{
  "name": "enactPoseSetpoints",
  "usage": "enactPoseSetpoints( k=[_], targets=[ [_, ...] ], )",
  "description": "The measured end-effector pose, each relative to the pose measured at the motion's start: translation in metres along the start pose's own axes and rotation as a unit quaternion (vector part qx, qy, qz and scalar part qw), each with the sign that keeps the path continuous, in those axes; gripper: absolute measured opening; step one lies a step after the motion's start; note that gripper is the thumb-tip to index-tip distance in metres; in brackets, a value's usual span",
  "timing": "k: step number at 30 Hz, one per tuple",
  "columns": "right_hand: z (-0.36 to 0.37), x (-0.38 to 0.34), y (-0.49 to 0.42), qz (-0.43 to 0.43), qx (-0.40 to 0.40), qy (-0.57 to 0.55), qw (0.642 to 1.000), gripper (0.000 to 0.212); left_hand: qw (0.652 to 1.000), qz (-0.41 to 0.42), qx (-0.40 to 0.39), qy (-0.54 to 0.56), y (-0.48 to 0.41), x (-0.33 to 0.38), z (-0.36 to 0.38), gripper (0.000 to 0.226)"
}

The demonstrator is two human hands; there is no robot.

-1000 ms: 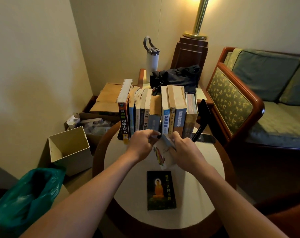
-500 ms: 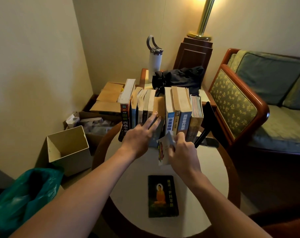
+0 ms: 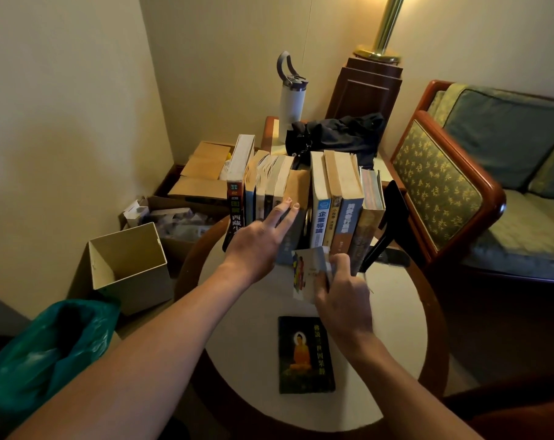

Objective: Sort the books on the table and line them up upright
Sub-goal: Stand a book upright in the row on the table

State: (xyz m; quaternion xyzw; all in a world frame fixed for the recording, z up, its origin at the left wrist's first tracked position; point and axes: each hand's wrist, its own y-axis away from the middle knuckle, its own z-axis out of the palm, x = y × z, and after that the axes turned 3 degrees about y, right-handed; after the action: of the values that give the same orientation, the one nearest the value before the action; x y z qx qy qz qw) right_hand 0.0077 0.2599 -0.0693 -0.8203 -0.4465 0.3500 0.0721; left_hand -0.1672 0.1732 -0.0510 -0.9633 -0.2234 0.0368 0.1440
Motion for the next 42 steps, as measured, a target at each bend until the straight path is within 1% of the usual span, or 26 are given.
enactPoseSetpoints(
  k=[4, 6, 8, 11, 16, 21, 25, 29, 33, 35, 38, 42],
  targets=[
    [0.002, 0.006, 0.0, 0.002, 0.005, 0.011, 1.0, 0.056, 1.0, 0.001, -0.005, 0.0, 0.001, -0.004, 0.0, 0.095],
    [0.0, 0.007, -0.001, 0.003, -0.003, 0.008, 1.0, 0.066, 1.0, -0.001, -0.008, -0.001, 0.001, -0.003, 0.001, 0.096],
    [-0.002, 0.008, -0.001, -0.008, -0.012, 0.0, 1.0, 0.064, 1.0, -0.004, -0.01, 0.005, 0.002, -0.003, 0.002, 0.097],
    [-0.007, 0.012, -0.001, -0.042, -0.005, 0.001, 0.999, 0.056, 1.0, -0.005, -0.01, 0.012, 0.002, -0.003, 0.002, 0.099],
    [-0.006, 0.011, 0.003, -0.073, 0.031, 0.016, 0.997, 0.056, 1.0, -0.008, -0.014, 0.026, 0.0, -0.004, 0.002, 0.099],
    [-0.003, 0.005, 0.007, -0.084, 0.054, 0.038, 0.994, 0.059, 0.998, -0.006, -0.025, 0.057, 0.001, -0.006, 0.002, 0.102],
    [0.0, 0.006, 0.003, -0.089, 0.067, 0.044, 0.993, 0.058, 0.995, 0.003, -0.032, 0.091, 0.0, -0.007, -0.002, 0.105],
    [0.001, 0.006, -0.002, -0.091, 0.062, 0.031, 0.993, 0.058, 0.993, 0.0, -0.018, 0.114, 0.001, -0.009, 0.0, 0.105],
    [0.006, 0.004, -0.013, -0.099, 0.062, 0.059, 0.991, 0.048, 0.993, -0.004, -0.01, 0.118, 0.002, -0.008, 0.003, 0.104],
    [0.011, 0.002, -0.022, -0.094, 0.056, 0.074, 0.991, 0.058, 0.992, -0.003, -0.005, 0.126, 0.002, -0.007, 0.003, 0.104],
    [0.02, 0.001, -0.038, -0.106, 0.041, 0.101, 0.988, 0.053, 0.992, -0.003, -0.006, 0.128, 0.002, -0.008, 0.003, 0.105],
    [0.03, -0.007, -0.064, -0.092, -0.03, 0.095, 0.991, 0.061, 0.993, -0.008, -0.017, 0.117, 0.003, -0.007, 0.003, 0.106]
  ],
)
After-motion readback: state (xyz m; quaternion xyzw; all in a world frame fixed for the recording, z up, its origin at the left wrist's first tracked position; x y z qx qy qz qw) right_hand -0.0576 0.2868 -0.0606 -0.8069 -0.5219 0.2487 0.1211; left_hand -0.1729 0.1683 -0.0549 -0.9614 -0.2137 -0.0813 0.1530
